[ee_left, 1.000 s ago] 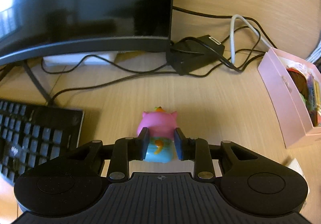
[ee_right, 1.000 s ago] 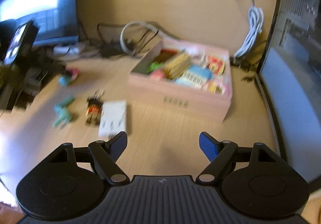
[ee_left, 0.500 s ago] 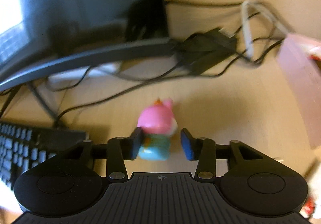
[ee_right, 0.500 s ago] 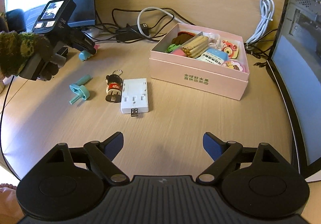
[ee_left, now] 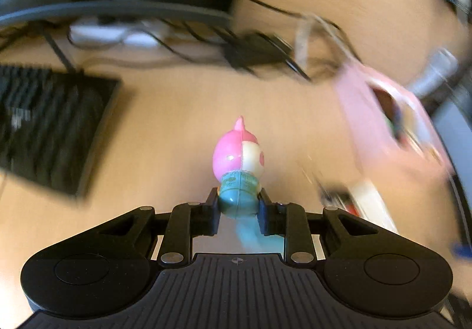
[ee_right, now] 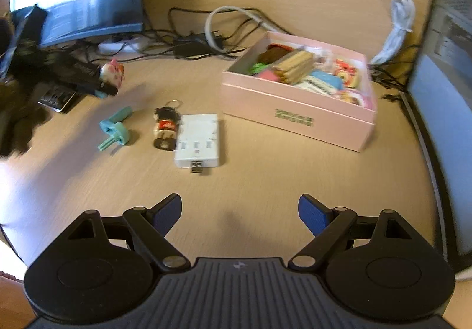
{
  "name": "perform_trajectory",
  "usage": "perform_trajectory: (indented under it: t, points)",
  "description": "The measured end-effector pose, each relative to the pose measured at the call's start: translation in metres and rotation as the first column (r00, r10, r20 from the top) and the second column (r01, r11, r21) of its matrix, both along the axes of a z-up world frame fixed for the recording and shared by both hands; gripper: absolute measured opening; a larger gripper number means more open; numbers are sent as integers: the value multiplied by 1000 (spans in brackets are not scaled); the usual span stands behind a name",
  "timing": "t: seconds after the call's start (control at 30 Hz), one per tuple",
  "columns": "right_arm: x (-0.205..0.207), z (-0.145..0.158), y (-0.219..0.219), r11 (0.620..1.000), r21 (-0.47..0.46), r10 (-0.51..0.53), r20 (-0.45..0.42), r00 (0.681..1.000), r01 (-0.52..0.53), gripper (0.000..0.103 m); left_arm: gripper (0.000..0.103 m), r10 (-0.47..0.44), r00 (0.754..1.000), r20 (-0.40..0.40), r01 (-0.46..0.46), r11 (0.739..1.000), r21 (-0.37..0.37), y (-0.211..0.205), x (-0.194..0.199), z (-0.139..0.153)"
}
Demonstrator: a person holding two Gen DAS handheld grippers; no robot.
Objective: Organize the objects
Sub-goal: 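Grasp the pink-and-teal bird toy with the left tool, then grasp the black-and-red doll keychain with the right tool while left holds bird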
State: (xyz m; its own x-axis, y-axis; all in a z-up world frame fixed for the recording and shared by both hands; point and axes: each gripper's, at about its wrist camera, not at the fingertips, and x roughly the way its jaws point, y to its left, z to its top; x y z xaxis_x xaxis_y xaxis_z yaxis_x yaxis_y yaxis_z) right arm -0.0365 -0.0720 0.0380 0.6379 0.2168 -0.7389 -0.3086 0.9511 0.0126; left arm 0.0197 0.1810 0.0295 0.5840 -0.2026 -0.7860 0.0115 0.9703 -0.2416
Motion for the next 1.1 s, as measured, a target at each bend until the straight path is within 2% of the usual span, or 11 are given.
perform_trajectory:
  t: [0.1, 0.23, 0.33, 0.5, 0.6, 0.63, 0.67, 0.73, 0.8, 0.97, 1.1]
  points:
    - [13, -2, 21, 998, -8, 69, 15, 998, -69, 87, 28, -69, 997, -34, 68, 997, -33, -18, -44, 3]
    - [33, -5, 60, 983, -70, 173, 72, 982, -168, 71, 28, -116, 992, -53, 115, 993, -23, -25, -81, 8]
    - [51, -7, 86, 969, -115, 230, 115, 966, -217, 65, 28, -113, 993, -32, 112, 994, -16, -19, -98, 18]
    - [85, -21, 122, 961, -145, 253, 127, 959, -234, 58, 28, -79, 997, -15, 79, 997, -1, -4, -117, 31]
    - [101, -32, 132, 965, -158, 229, 109, 967, -211, 49, 28, -82, 996, -27, 82, 997, 2, 3, -117, 30]
    - [102, -31, 132, 965, -163, 223, 110, 969, -204, 31, 28, -91, 995, -31, 91, 996, 1, 3, -117, 29]
    - [102, -27, 132, 966, -160, 222, 104, 970, -204, 28, 28, -105, 994, -34, 105, 994, -1, 2, -115, 28]
    - [92, -12, 123, 970, -116, 226, 101, 969, -214, 28, 28, -153, 987, -43, 153, 988, -7, -4, -115, 27]
    - [73, 2, 114, 966, -125, 243, 124, 962, -227, 28, 28, -209, 976, -64, 209, 978, -6, -13, -111, 24]
    - [19, 37, 74, 974, -107, 215, 134, 967, -202, 28, 28, -354, 930, -94, 351, 935, -50, -41, -99, 18]
    - [-12, 69, 26, 994, -68, 91, 154, 984, -81, 28, 28, -427, 904, -13, 423, 900, -103, -68, -72, 43]
